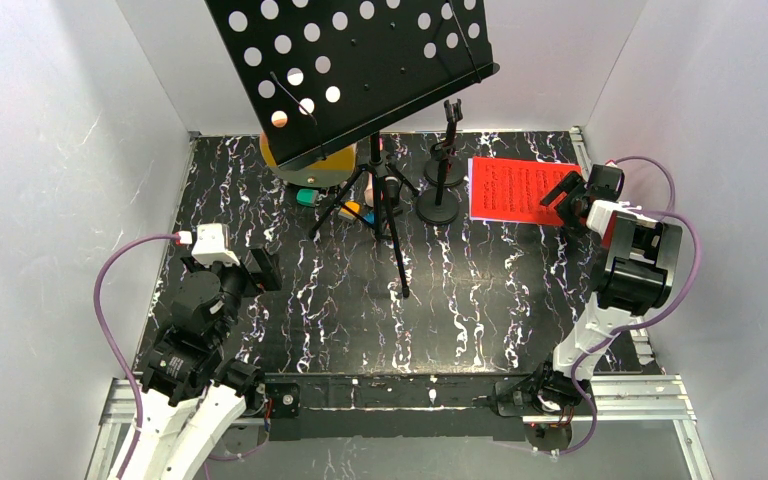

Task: Pack up the instrument practice props
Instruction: Place the sheet music at the center of the board, then adjust the music stand at the center of the board.

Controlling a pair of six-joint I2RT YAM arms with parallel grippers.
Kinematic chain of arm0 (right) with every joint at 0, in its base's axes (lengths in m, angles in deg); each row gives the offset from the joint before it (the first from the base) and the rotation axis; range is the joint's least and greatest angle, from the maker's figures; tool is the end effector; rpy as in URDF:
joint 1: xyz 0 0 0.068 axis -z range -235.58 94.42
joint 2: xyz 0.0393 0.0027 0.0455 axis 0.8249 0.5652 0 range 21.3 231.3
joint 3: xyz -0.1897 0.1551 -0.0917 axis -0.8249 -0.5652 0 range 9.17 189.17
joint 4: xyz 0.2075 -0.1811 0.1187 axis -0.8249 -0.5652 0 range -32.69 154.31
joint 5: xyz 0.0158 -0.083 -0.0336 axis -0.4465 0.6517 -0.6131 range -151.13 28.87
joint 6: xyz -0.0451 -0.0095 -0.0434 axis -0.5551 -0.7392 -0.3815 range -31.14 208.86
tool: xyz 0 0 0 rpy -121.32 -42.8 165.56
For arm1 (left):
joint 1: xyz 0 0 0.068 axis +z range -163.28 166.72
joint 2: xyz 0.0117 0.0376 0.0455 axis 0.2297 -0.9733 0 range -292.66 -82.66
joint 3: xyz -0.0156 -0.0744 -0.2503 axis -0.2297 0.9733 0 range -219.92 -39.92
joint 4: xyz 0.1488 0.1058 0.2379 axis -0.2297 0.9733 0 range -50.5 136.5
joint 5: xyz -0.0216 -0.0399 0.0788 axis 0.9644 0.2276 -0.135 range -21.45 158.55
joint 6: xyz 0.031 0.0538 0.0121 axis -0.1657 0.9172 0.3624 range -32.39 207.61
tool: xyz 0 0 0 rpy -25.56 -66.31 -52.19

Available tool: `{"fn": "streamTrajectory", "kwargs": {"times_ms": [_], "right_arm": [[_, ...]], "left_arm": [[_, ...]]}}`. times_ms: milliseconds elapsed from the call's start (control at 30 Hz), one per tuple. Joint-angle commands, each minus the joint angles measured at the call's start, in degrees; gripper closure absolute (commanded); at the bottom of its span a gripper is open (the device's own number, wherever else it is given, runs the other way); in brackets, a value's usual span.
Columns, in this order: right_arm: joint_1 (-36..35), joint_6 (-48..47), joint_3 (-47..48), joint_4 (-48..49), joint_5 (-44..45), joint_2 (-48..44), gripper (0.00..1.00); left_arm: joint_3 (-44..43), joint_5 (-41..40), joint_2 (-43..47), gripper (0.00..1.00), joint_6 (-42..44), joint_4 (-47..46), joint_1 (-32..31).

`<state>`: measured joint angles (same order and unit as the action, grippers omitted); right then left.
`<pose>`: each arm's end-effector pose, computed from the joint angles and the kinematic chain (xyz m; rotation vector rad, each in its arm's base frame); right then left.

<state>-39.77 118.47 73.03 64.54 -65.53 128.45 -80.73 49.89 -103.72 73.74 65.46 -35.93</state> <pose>0.4176 -0.1143 0.1189 0.8634 2.1632 0.2103 0.1467 -0.0443 0.3442 -0.1169 1.6737 -0.2076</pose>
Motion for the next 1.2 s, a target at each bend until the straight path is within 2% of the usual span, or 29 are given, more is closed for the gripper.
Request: {"fn": "streamTrajectory", "kwargs": {"times_ms": [0,200,300,500,733,1033,1167], "right_arm": [[0.53,-1.79,0.62,-0.97,-2.19,2.01,0.08],[0.53,-5.28,1.31,-3.20,-1.19,-0.73,0.08],[0.25,-6.68,0.12,-3.61,-1.84,-4.42,0.02],[-3.44,-7.15,-5.12,0.10,-3.29,-14.34,0.01],[-17.22,-9.26,-11.37,7.02,2.03,-24.41,0.01],[-35.16,-11.95,-17.42,16.49,-2.45,-34.07,0.02],[-43.42,-12.10,-19.98,19.30,-1.25,-35.31,0.03]], "left_arm": [[0.30,-0.67,-0.82,0.02,0.51,0.15,0.33],[0.30,-0.47,-1.00,0.02,0.51,0.14,0.33],[0.31,-0.06,-1.15,0.02,0.59,0.05,0.33],[0.26,1.51,-2.17,0.02,0.76,-0.34,0.41],[0.30,4.04,-2.69,0.02,1.42,-0.63,0.50],[1.52,8.07,-3.10,0.02,2.29,-2.31,0.59],[1.76,10.22,-4.06,0.02,2.53,-2.70,0.59]]}}
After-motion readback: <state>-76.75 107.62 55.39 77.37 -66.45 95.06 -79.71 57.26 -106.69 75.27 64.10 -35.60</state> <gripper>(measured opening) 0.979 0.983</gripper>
